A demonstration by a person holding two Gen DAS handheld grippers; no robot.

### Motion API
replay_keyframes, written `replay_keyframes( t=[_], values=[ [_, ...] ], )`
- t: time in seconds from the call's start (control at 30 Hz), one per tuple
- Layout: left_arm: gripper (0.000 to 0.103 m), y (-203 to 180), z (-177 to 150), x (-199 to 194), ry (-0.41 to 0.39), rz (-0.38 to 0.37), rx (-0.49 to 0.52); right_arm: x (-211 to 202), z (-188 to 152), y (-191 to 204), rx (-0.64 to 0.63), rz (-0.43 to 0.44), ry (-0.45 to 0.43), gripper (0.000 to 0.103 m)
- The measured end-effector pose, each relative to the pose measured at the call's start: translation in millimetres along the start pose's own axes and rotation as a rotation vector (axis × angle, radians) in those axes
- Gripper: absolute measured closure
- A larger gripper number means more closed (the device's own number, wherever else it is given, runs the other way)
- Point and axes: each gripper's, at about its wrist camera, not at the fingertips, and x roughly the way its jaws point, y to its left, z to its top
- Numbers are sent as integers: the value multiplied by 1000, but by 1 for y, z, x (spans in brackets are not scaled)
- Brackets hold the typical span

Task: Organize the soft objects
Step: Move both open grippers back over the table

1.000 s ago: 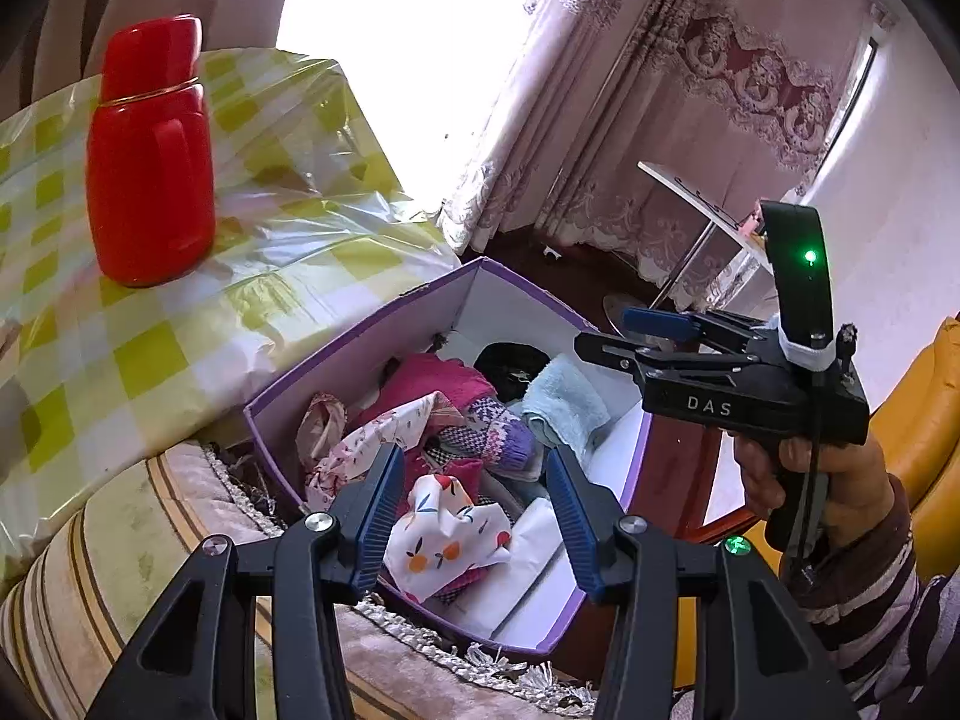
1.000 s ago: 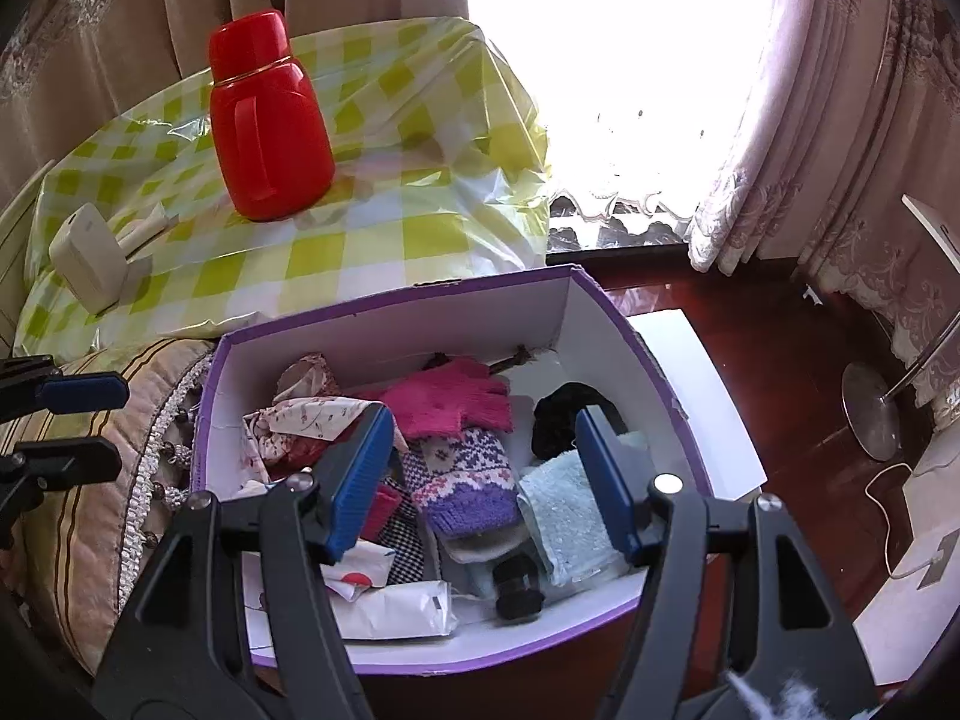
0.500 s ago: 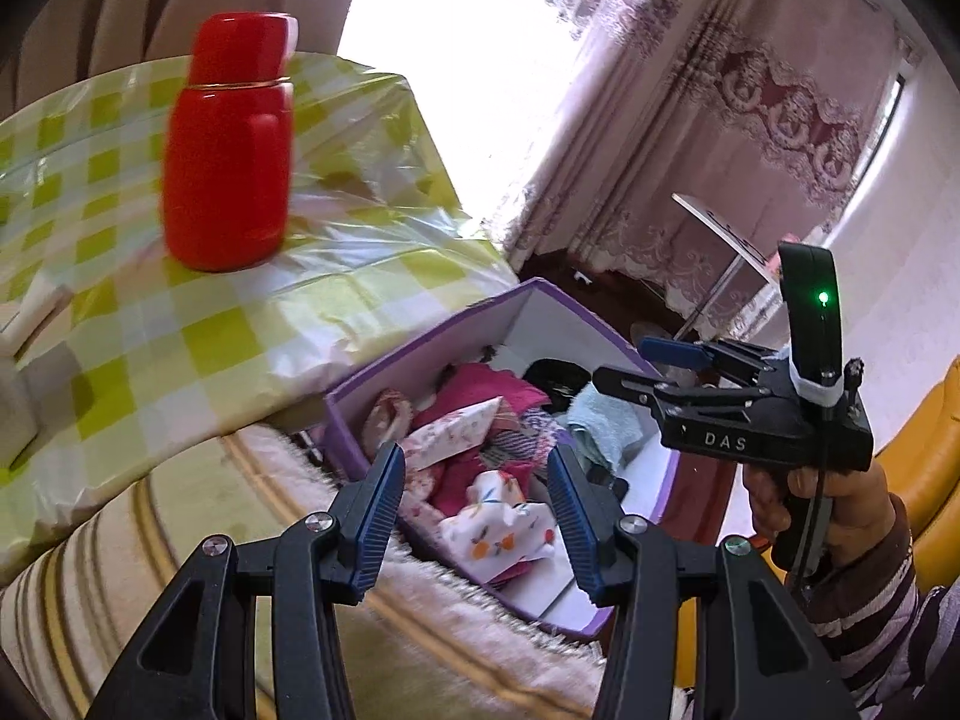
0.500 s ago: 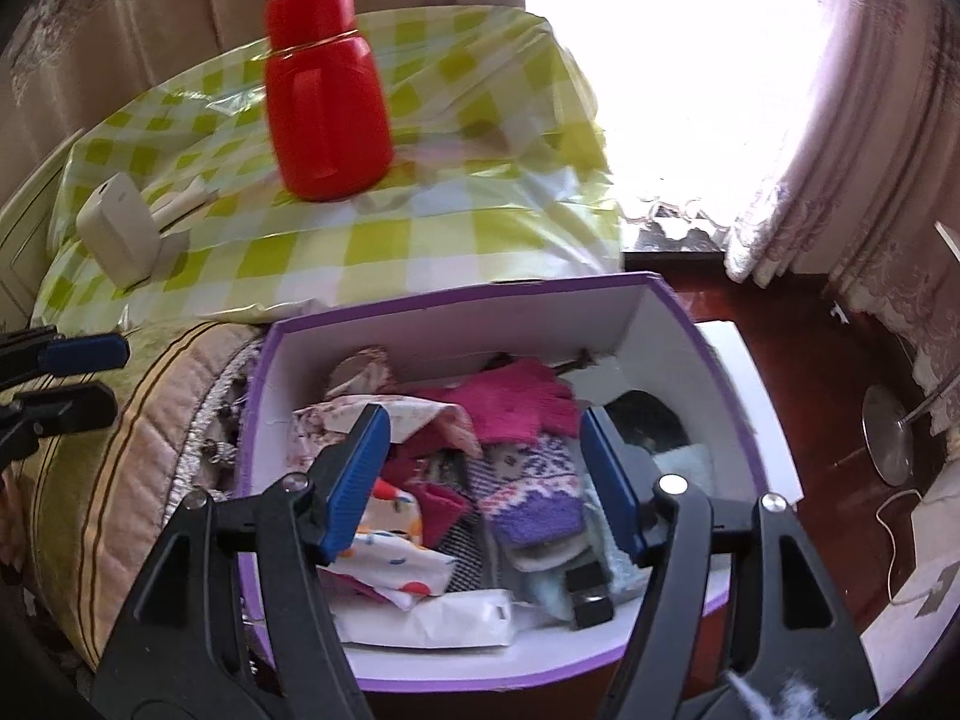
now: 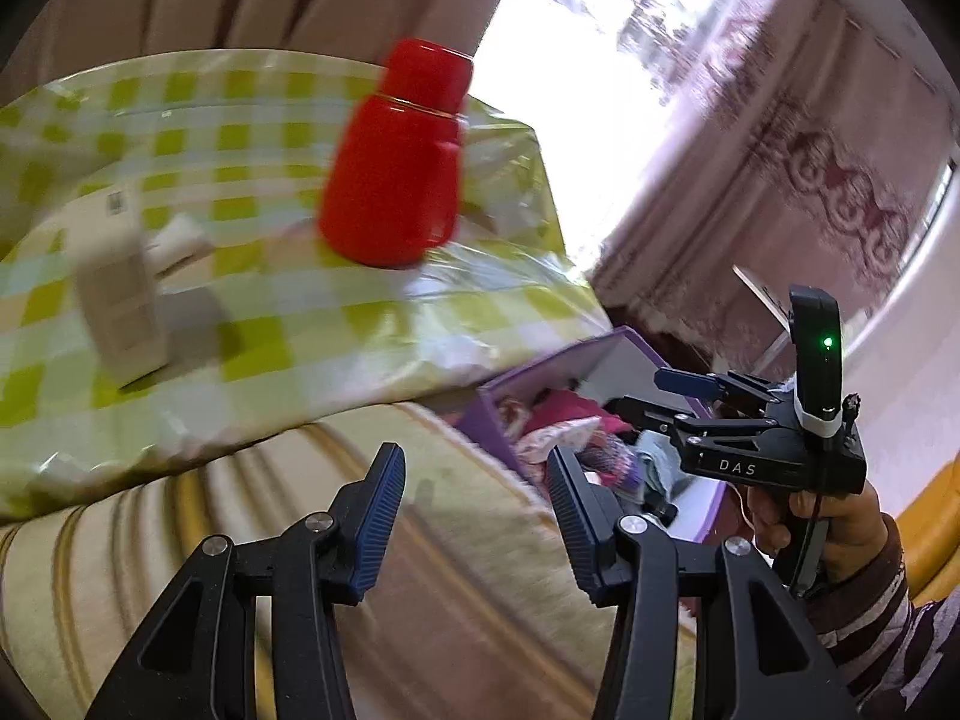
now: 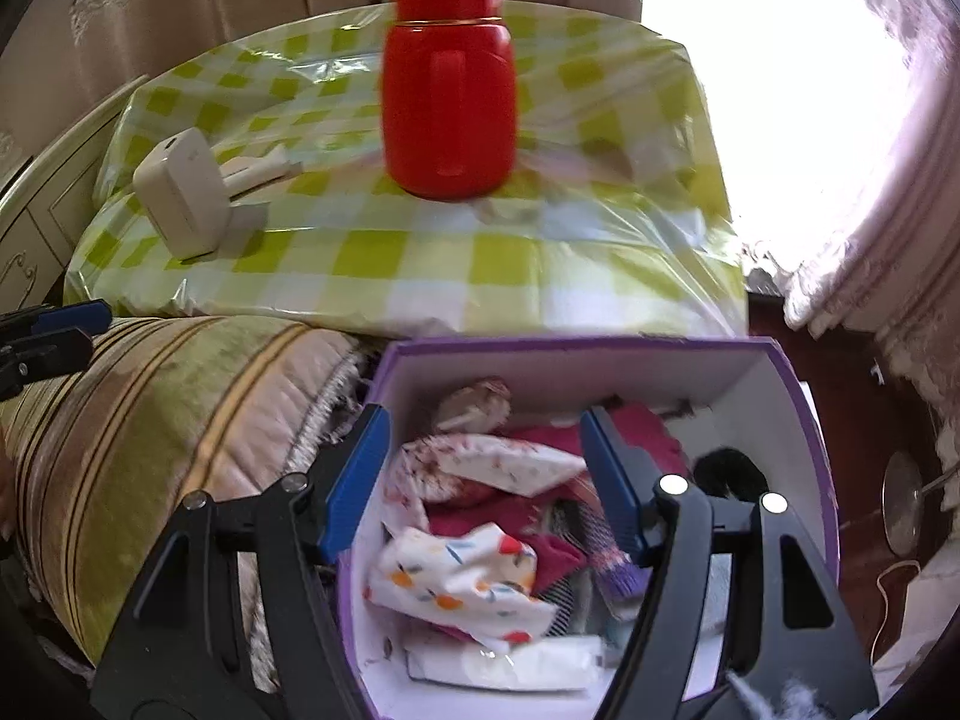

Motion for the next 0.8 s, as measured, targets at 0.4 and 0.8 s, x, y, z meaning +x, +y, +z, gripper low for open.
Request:
replay_keyframes(
  t=[0.4, 0.8],
  values=[
    [52, 85, -8, -57, -114, 119, -186, 30, 40, 56, -190, 58, -22, 34],
    [52, 164, -1, -77, -170, 213, -360, 57, 93, 107, -416, 102, -104, 34]
  ],
)
